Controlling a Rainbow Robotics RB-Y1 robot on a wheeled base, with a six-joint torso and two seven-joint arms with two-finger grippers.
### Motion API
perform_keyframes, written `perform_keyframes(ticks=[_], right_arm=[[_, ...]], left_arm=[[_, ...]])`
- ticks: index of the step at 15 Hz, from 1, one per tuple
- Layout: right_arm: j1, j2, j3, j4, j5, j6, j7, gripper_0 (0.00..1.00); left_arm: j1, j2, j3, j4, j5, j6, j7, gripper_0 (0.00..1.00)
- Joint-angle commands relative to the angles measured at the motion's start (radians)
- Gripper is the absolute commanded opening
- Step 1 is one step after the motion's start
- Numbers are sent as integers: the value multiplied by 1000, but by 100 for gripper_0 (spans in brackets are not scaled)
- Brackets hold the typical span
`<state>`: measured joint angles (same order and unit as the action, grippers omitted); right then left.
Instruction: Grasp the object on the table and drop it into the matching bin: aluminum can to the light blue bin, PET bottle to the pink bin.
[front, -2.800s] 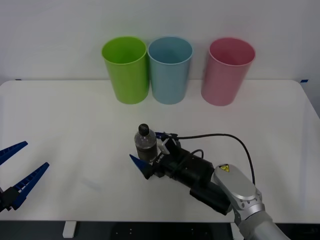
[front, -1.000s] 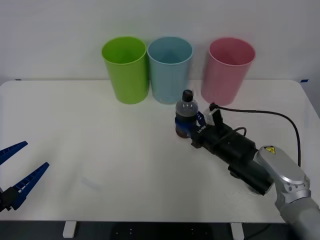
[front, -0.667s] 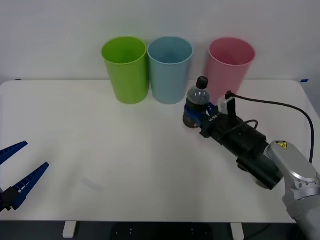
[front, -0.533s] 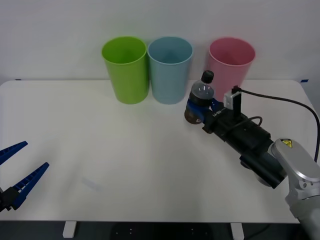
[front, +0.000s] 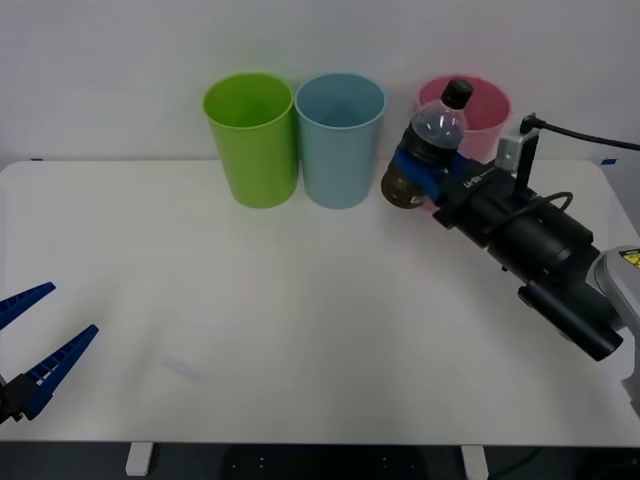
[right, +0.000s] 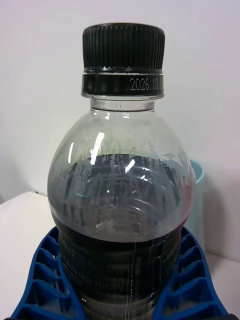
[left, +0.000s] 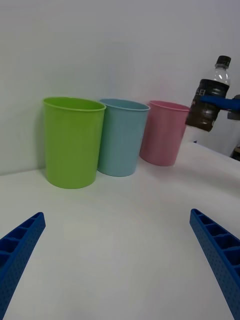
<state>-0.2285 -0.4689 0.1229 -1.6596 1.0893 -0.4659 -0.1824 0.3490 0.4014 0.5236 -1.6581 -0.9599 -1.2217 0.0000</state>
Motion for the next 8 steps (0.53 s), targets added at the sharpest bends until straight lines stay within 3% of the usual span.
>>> perform_keyframes(ticks=[1,8], right_arm=[[-5,-50,-19,-48,1,0,-78,0],[-101,-175,-68,-60,1,7,-304,0]], left_arm=[[0,0,0,0,0,0,0,100],[0,0,0,0,0,0,0,100]])
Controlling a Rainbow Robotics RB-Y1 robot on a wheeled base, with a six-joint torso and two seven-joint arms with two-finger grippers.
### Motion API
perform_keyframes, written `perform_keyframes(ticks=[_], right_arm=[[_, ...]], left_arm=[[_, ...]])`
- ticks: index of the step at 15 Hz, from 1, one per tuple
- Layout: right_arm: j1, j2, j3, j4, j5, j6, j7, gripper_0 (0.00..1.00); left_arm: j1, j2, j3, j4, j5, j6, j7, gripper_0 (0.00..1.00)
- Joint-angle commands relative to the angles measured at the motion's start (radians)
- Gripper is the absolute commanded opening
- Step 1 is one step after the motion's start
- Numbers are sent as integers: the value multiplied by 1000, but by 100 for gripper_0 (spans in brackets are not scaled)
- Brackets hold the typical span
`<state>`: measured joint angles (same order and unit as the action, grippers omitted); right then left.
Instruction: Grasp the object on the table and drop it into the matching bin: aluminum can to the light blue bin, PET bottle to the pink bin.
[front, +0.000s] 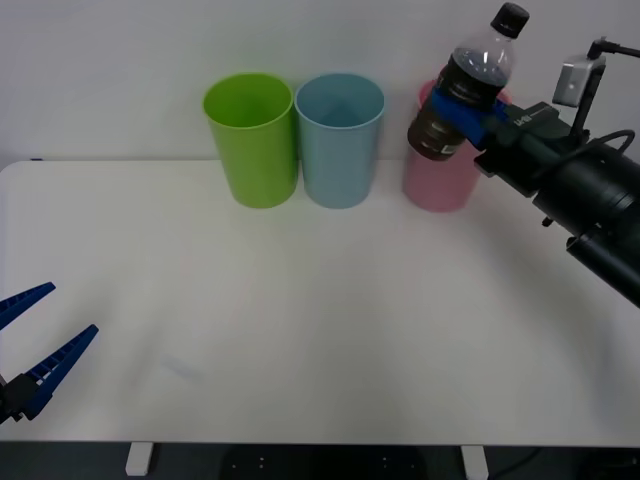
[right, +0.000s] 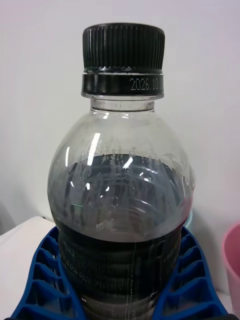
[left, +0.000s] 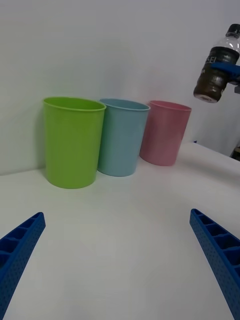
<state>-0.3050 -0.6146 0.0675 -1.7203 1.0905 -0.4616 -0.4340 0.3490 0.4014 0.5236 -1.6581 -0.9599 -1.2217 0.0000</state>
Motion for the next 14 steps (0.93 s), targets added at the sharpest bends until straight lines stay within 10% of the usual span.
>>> perform_keyframes(ticks=[1,14], right_arm=[[-37,-47,-20,4,0,8,-77,0],[-341,-59,8,424,69,52,106,0]], left_arm=[[0,0,0,0,0,0,0,100],[0,0,0,0,0,0,0,100]])
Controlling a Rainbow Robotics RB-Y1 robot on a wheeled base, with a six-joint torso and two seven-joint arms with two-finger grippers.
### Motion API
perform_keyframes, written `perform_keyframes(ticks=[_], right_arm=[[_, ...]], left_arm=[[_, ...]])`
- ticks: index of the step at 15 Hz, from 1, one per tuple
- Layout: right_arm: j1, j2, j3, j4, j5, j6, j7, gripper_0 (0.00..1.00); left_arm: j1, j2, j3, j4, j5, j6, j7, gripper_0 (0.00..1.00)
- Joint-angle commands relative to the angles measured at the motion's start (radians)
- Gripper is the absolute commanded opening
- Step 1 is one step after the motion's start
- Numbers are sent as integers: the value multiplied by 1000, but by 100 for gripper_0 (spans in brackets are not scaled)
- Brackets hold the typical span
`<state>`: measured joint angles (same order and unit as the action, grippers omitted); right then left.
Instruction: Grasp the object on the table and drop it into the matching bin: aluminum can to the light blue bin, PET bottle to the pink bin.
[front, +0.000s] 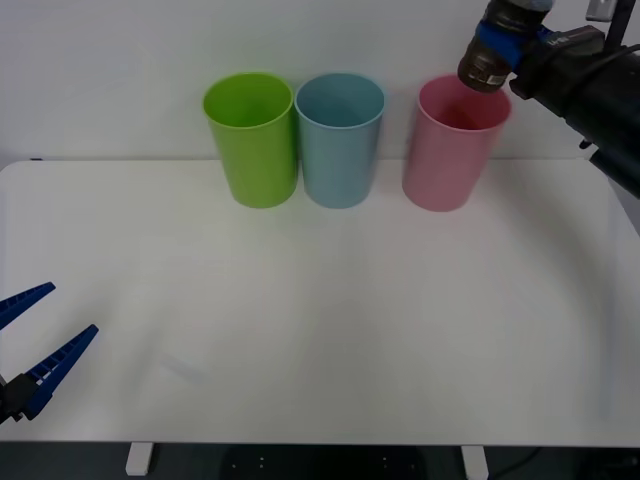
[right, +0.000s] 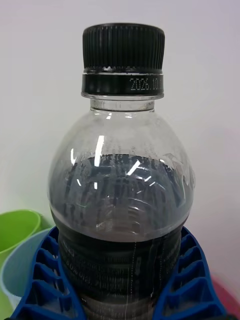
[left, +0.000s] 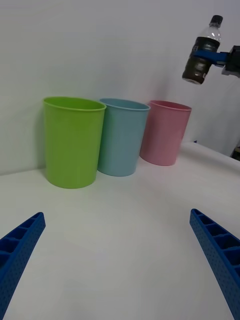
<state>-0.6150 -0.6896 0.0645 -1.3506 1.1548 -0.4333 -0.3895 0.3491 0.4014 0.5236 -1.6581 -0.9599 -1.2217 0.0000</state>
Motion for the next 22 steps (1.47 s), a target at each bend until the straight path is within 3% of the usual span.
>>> perform_keyframes(ticks=[1,9,15,16,18,22], right_arm=[[-46,25,15,80,19,38,67,0],[-219,128,15,370,125,104,104,0],[-236,139,18,404,134,111,126,0],[-236,139,21,403,134,111,130,6],[-236,139,21,404,134,111,139,100],[-236,144,21,403,122,111,149,100]], left_arm=[[0,0,0,0,0,0,0,100],[0,0,0,0,0,0,0,100],[0,0,0,0,0,0,0,100],[0,0,0,0,0,0,0,100],[0,0,0,0,0,0,0,100],[0,0,0,0,0,0,0,100]])
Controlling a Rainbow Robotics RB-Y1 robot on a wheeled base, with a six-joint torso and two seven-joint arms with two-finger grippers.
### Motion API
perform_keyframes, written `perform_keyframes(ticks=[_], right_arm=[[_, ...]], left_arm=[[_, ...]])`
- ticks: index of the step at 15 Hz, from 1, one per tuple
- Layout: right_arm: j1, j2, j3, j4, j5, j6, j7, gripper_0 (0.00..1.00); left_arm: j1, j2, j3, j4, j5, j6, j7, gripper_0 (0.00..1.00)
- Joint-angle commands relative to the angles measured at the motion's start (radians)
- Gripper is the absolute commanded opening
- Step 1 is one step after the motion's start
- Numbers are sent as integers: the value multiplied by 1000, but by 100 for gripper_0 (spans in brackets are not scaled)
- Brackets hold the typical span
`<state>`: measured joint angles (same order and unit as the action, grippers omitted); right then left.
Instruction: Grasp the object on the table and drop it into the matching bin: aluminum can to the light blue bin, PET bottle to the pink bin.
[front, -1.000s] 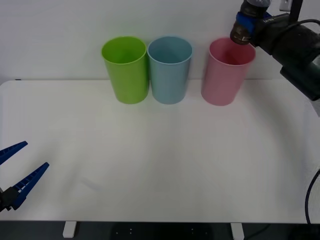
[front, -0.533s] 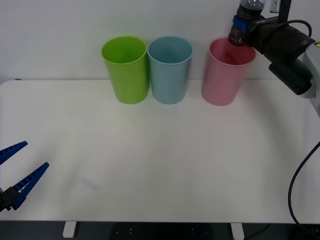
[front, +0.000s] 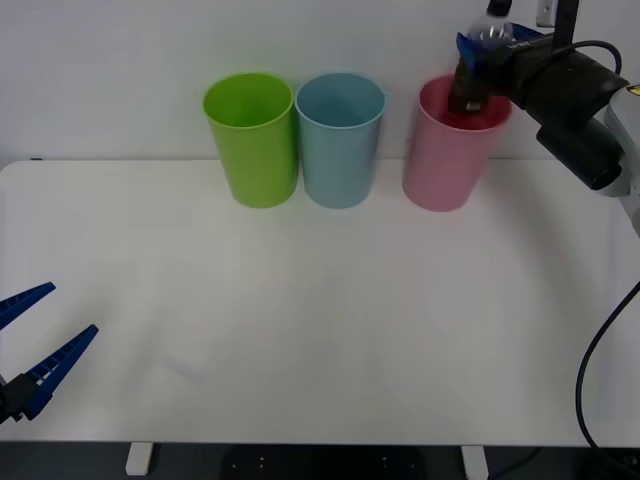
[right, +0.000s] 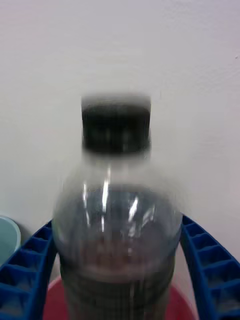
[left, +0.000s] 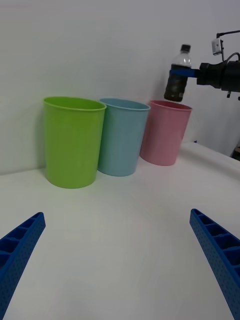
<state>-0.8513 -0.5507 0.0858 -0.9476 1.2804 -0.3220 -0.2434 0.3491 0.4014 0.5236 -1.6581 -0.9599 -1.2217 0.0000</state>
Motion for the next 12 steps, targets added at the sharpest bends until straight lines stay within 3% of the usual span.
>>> perform_keyframes(ticks=[1,9,12], right_arm=[[0,3,0,0,-6,0,4,100],[5,6,2,-17,-53,-32,26,100],[41,6,2,-85,-70,-38,27,100]], left_arm=[[0,0,0,0,0,0,0,100],[0,0,0,0,0,0,0,100],[0,0,0,0,0,0,0,100]])
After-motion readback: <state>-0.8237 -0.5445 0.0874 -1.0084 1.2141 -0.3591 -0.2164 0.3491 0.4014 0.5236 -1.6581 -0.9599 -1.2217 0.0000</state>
